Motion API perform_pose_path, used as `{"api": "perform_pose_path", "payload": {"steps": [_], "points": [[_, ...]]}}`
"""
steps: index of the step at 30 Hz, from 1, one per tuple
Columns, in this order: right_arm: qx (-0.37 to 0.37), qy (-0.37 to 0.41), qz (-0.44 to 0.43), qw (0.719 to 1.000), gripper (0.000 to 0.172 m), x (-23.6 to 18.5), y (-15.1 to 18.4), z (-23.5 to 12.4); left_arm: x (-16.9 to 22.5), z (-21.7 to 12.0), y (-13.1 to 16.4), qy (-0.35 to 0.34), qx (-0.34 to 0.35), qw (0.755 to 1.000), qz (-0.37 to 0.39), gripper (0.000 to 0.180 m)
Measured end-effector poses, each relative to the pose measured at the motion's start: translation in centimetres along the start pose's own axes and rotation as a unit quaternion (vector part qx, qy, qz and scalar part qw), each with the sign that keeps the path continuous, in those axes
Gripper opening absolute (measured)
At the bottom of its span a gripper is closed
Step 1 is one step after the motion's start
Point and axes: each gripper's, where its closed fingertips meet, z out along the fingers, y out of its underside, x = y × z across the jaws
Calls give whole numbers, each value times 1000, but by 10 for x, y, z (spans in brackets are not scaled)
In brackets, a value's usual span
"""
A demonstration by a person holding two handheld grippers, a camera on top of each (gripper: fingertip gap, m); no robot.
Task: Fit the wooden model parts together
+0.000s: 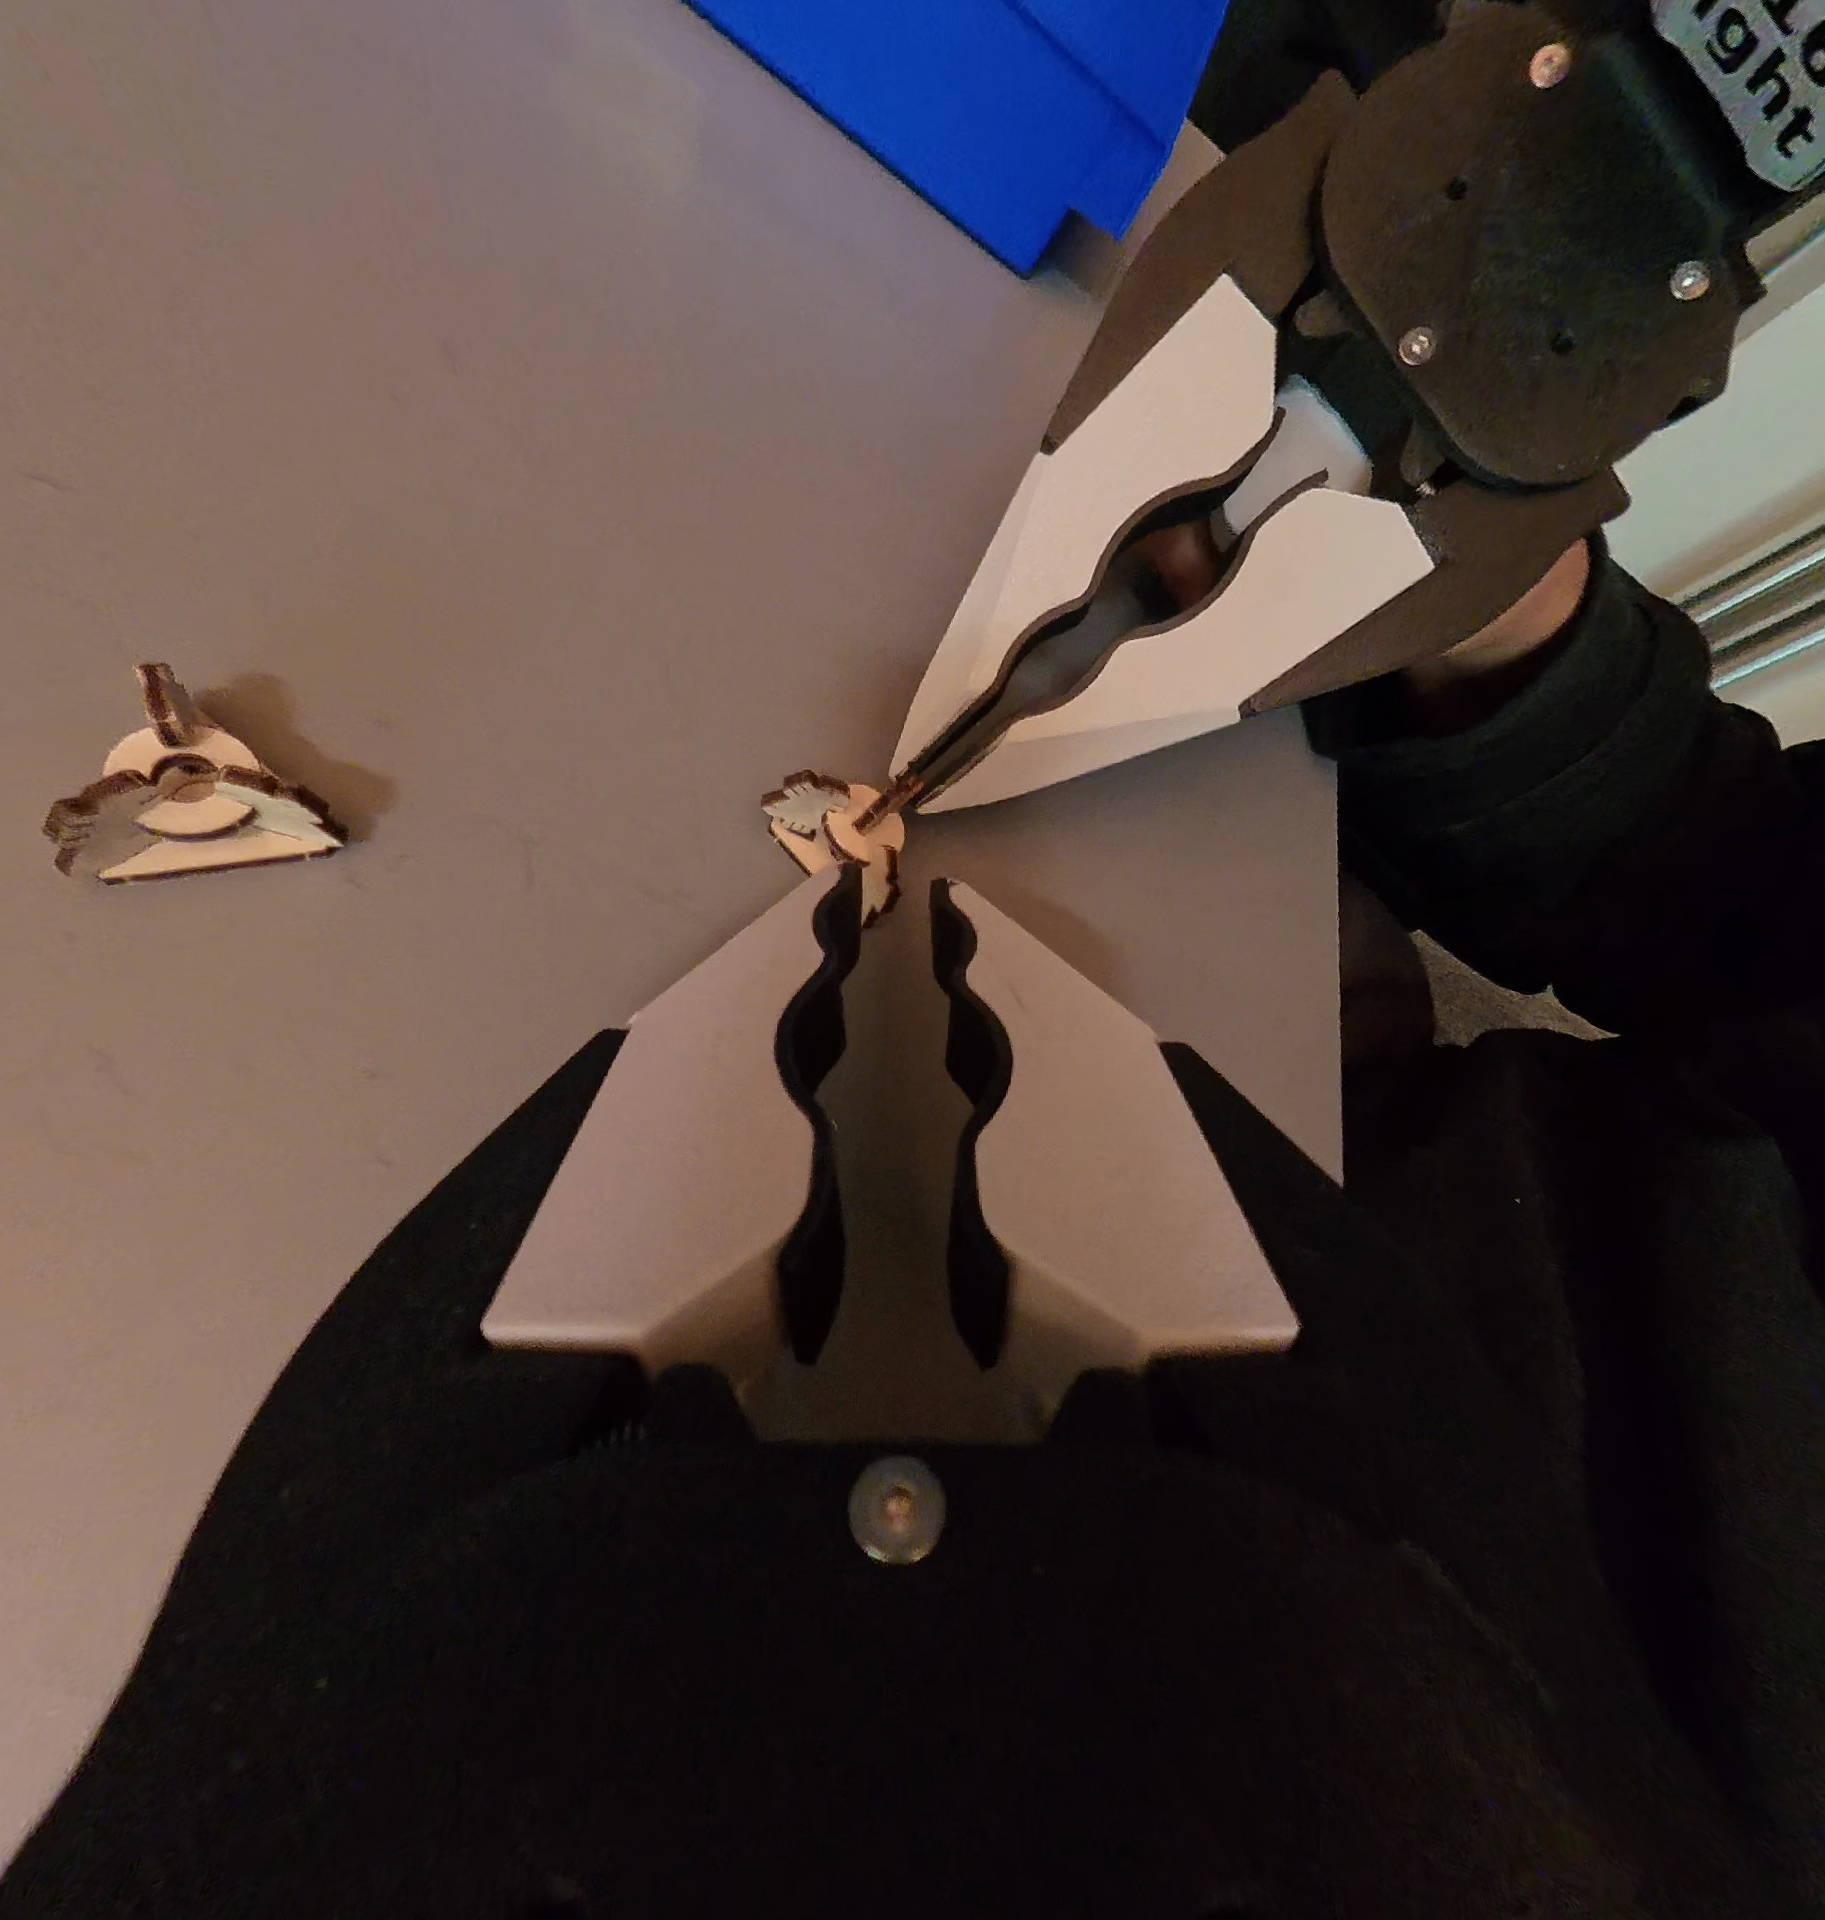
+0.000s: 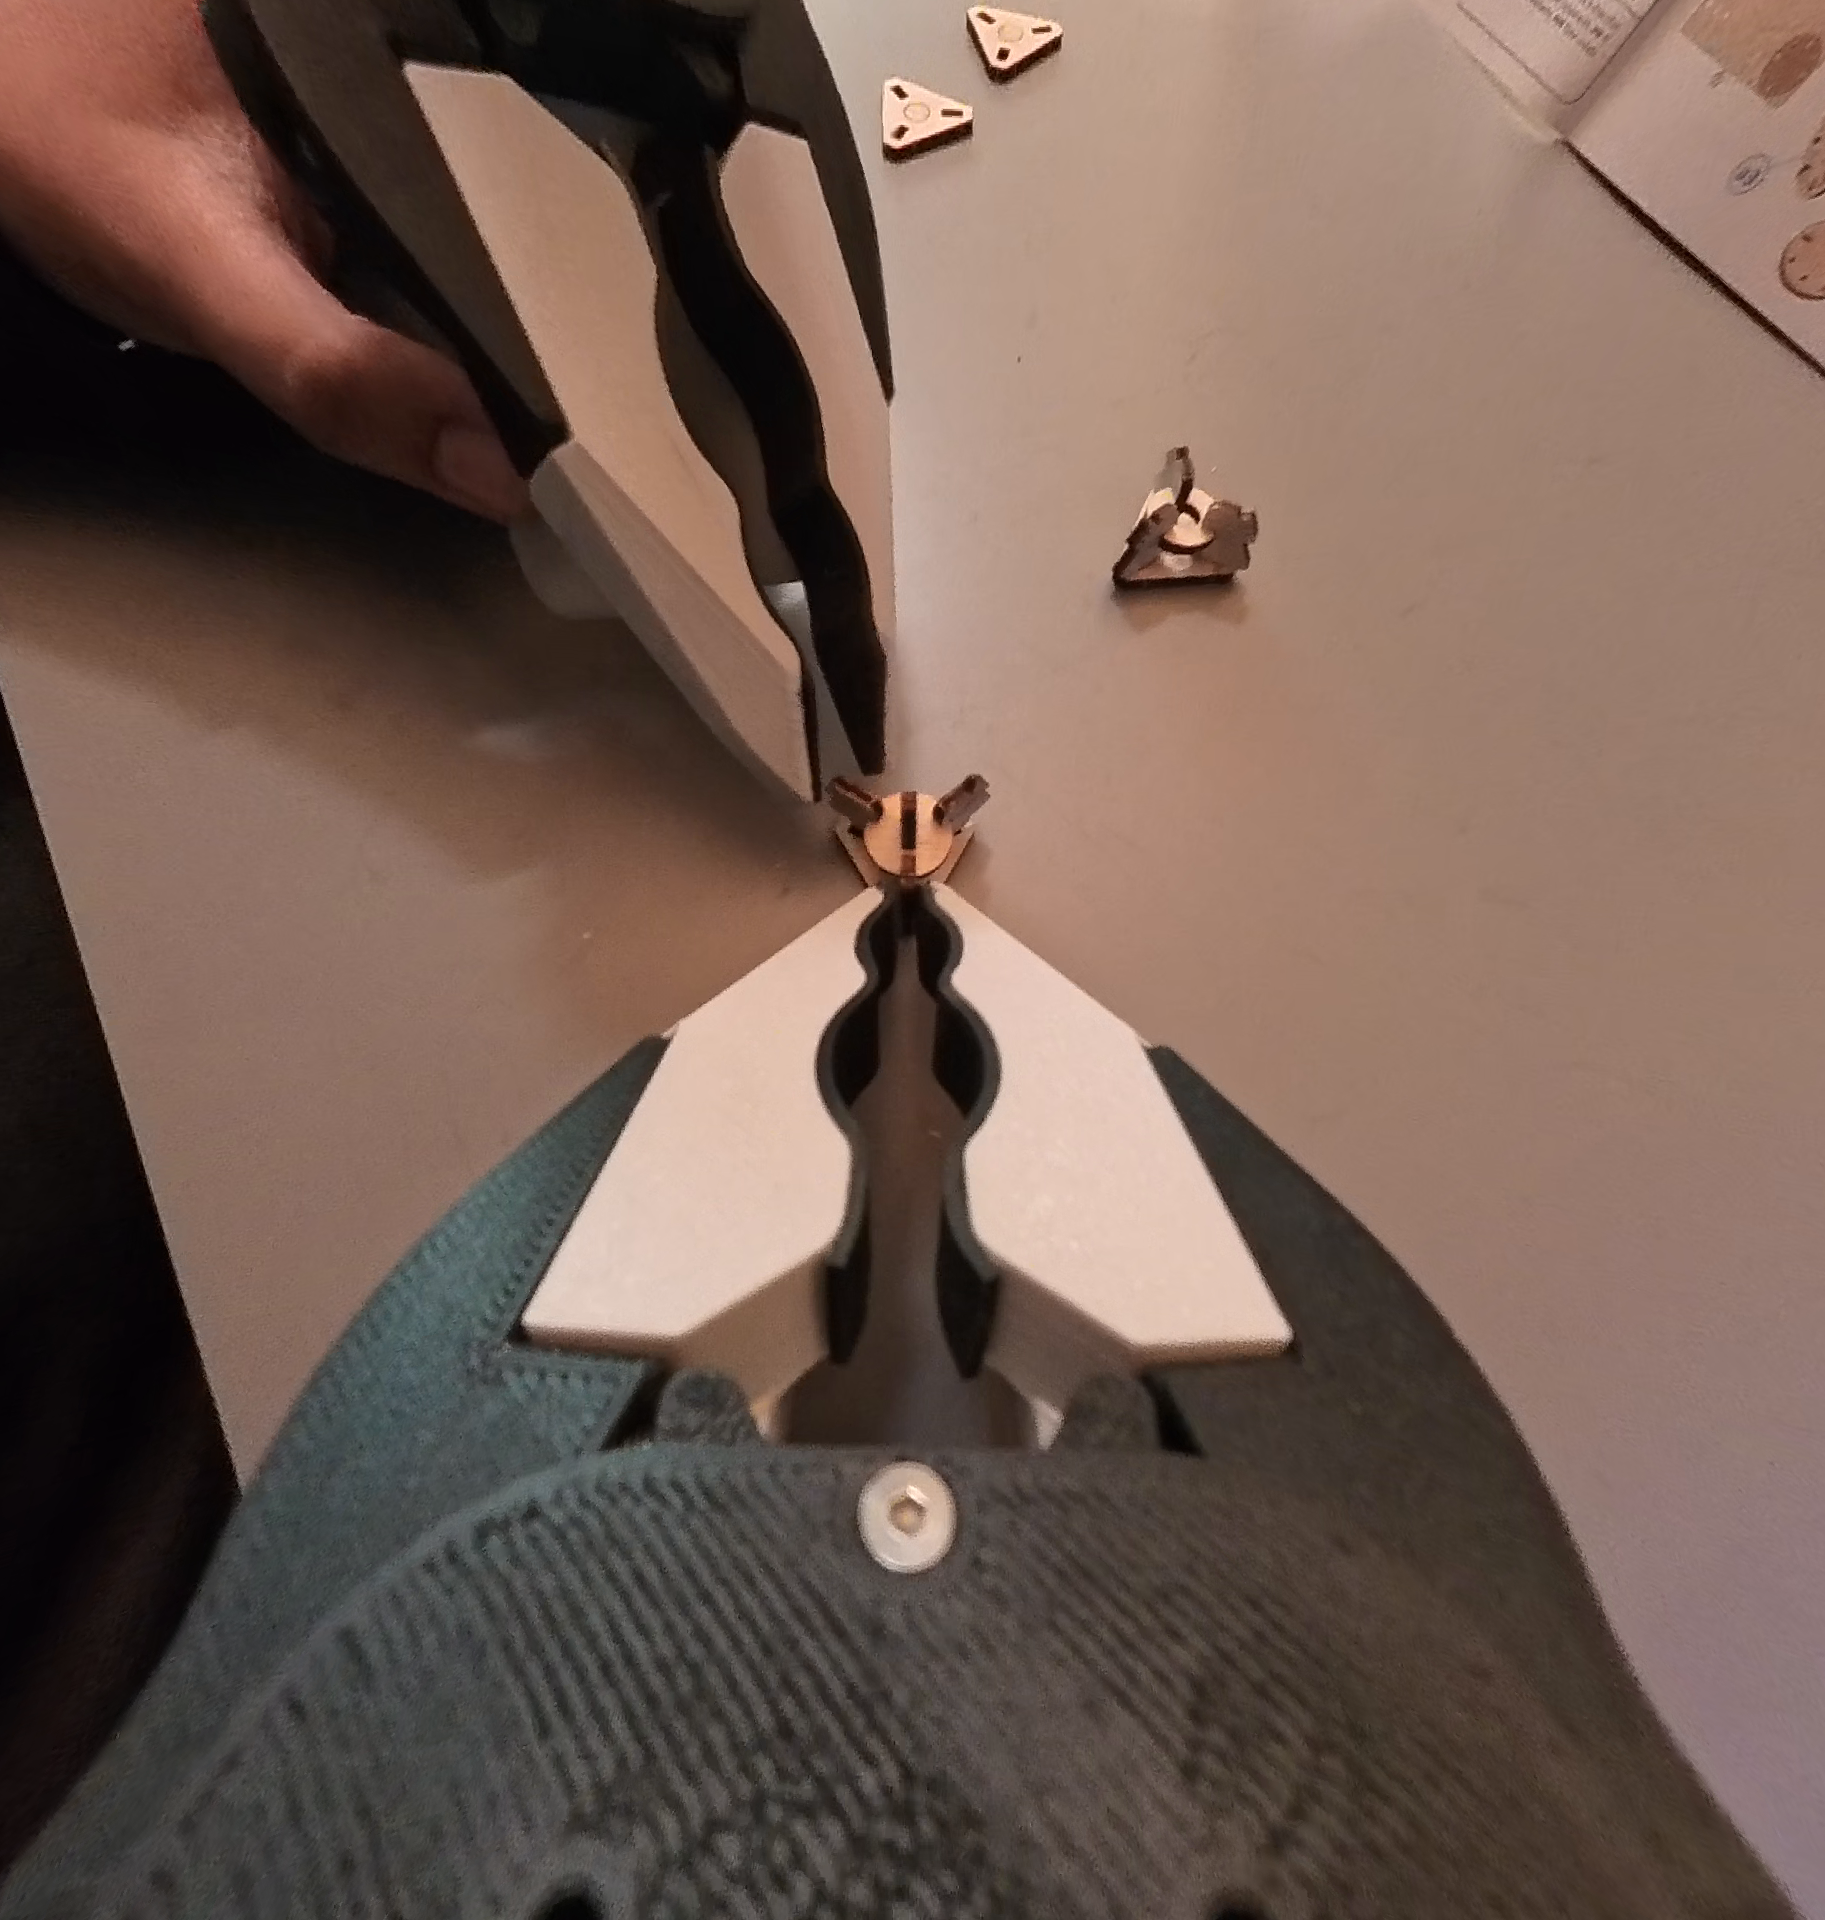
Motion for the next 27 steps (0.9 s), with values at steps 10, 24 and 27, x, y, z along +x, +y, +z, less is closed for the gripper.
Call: {"api": "perform_pose_path", "payload": {"steps": [10, 24, 27], "points": [[-25, -4, 6, 1000, 2, 0, 0, 1, -2, 4, 2, -14, -14, 1000, 3, 7], [-53, -27, 10, 998, 2, 0, 0, 2, 1, -8, -26, 19, 27, 997, 64, 45], [-56, -30, 12, 998, 2, 0, 0, 2, -1, -1, -18, 6, -12, 994, 109, 56]]}}
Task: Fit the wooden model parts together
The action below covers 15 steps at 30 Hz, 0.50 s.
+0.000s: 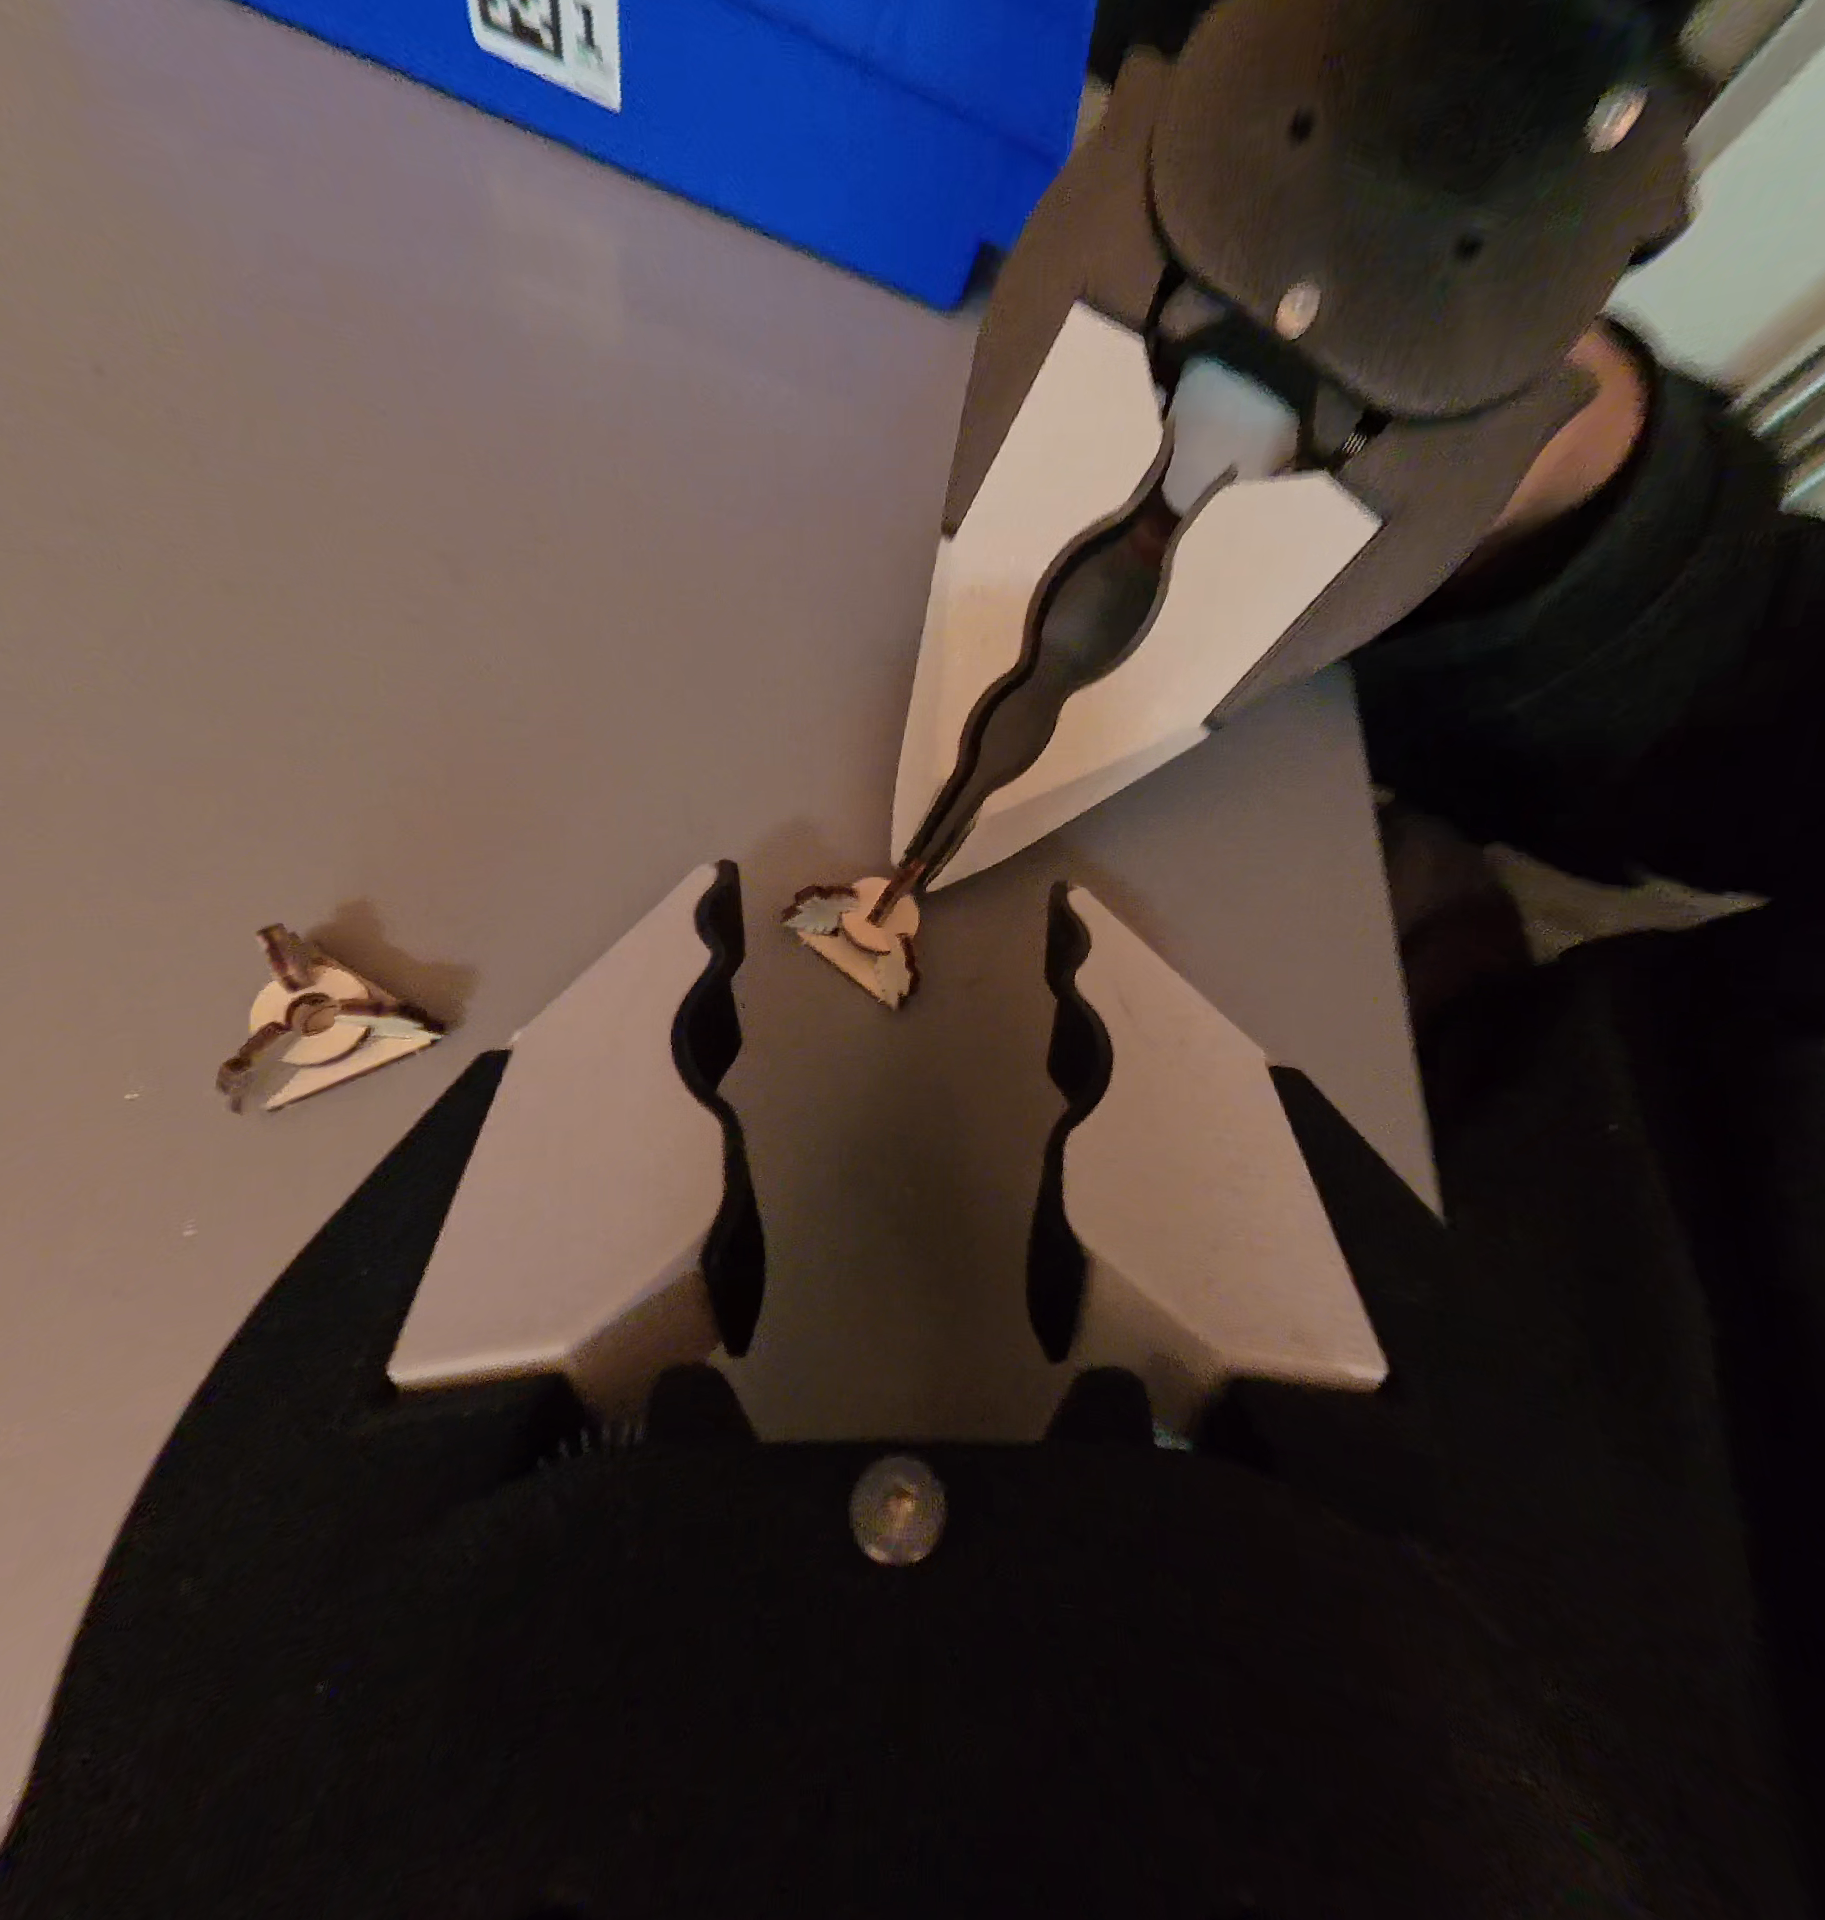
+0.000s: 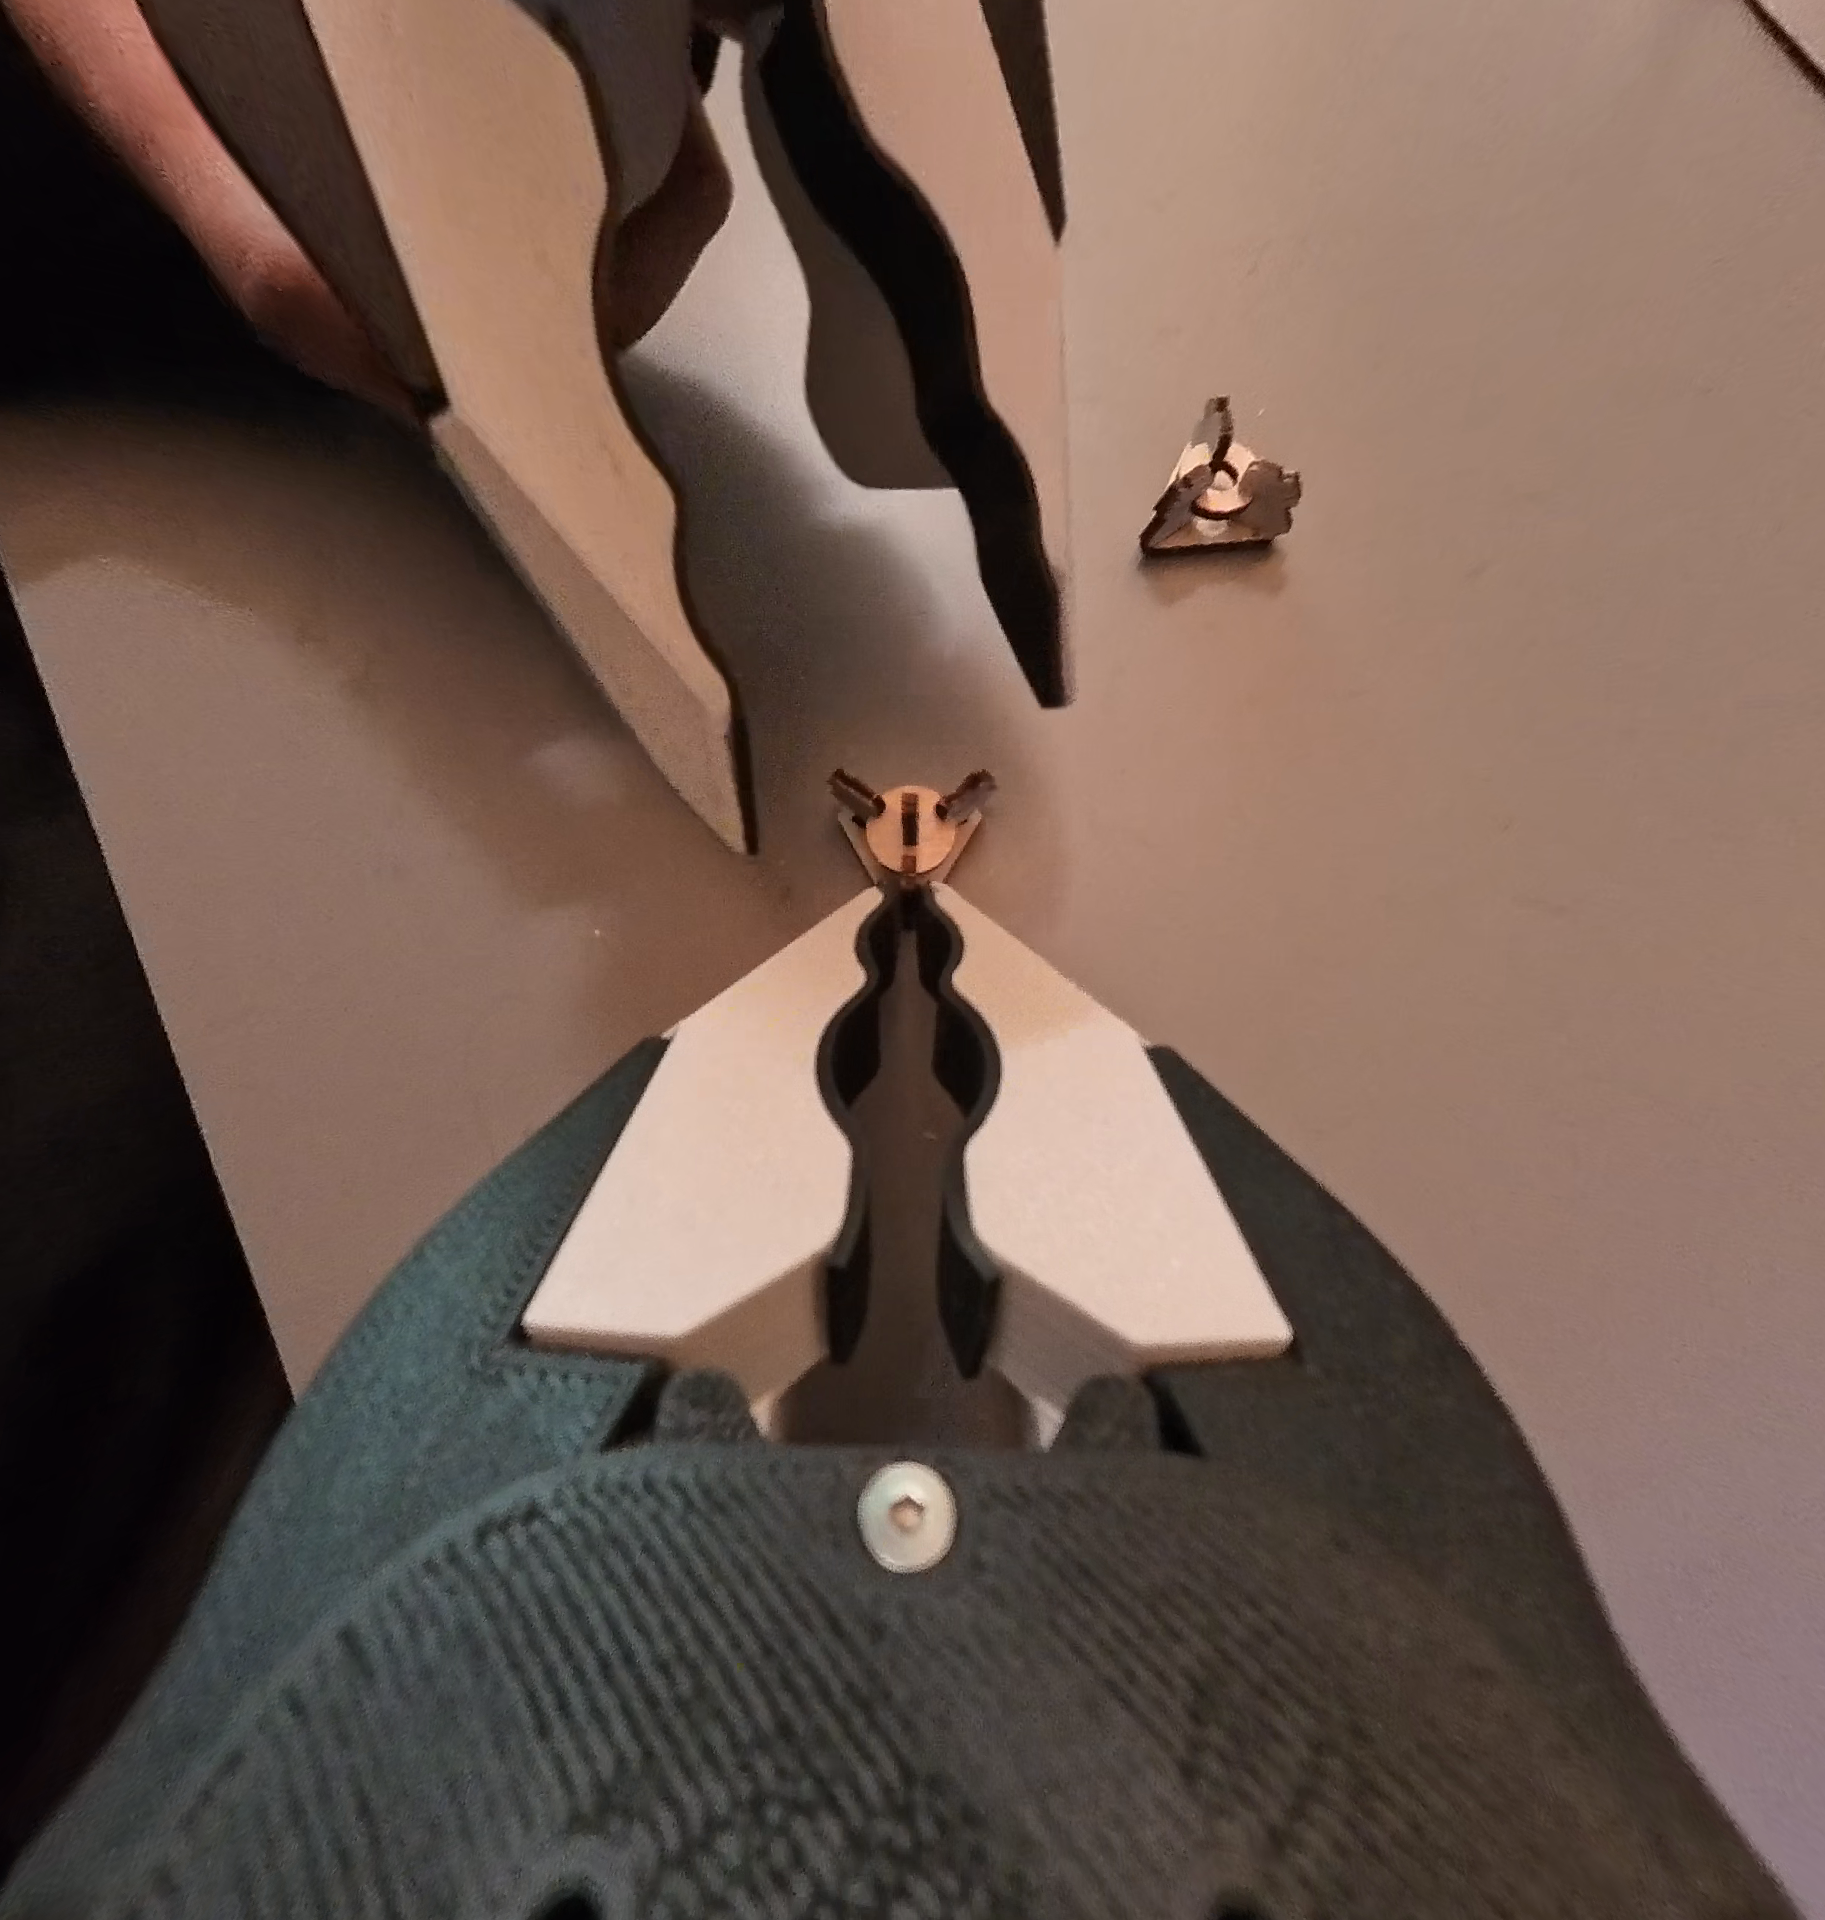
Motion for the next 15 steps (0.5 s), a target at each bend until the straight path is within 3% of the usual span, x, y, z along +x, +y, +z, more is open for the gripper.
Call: {"api": "perform_pose_path", "payload": {"steps": [5, 15], "points": [[-1, -7, 6, 1000, 2, 0, 1, 0, -8, 2, 10, -14, -47, 997, 55, 57], [-16, -11, 4, 1000, 2, 0, 1, 0, -7, 11, 25, 13, -83, 994, 64, 55]]}}
